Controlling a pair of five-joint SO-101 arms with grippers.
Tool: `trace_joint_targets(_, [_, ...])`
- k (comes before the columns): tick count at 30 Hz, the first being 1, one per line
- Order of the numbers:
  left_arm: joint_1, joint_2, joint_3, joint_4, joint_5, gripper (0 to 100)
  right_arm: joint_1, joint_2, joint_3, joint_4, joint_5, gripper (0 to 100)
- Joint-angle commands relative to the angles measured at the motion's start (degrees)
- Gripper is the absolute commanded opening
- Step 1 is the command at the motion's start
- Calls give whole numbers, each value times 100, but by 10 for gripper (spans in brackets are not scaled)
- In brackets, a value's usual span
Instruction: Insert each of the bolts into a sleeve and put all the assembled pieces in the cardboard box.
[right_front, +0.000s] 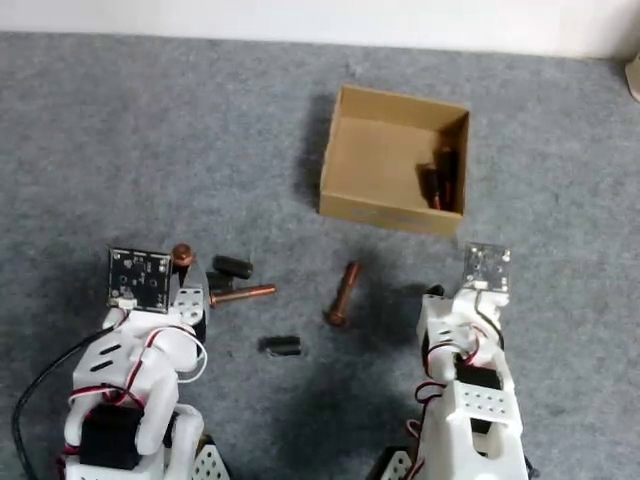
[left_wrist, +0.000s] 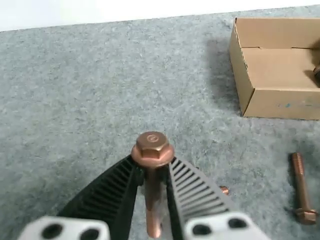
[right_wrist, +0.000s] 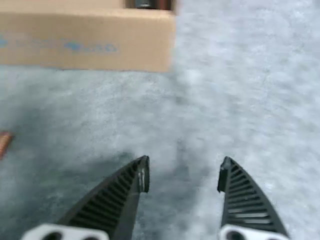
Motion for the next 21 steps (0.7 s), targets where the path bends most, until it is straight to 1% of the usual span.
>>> trace_joint_targets(1, [-57, -92, 145, -202, -26, 5, 338, -75, 22, 127, -26, 214])
trace_joint_targets(3, [-382, -92, 189, -211, -26, 5, 136, -163, -374, 409, -9, 214])
trace_joint_targets(5, [-725, -92, 215, -343, -18, 5, -321, -312, -752, 857, 0, 214])
trace_joint_targets(6, [-910, -84, 233, -396, 9, 5, -681, -391, -919, 1112, 0, 214])
trace_joint_targets(10, [-1525, -84, 382, -598, 527, 5, -2413, -629, -1727, 2149, 26, 214])
trace_joint_targets(12, [-1771, -75, 382, -615, 545, 5, -3204, -602, -2105, 2536, 343, 214])
trace_joint_targets(14, [-1903, -75, 382, -615, 545, 5, -3811, -488, -2404, 2782, 712, 214])
trace_joint_targets(17, [-2018, -75, 382, -615, 545, 5, -4426, -145, -2721, 3020, 1046, 214])
trace_joint_targets(21, [-2202, -75, 444, -677, 545, 5, -5042, 637, -2897, 3046, 1380, 214])
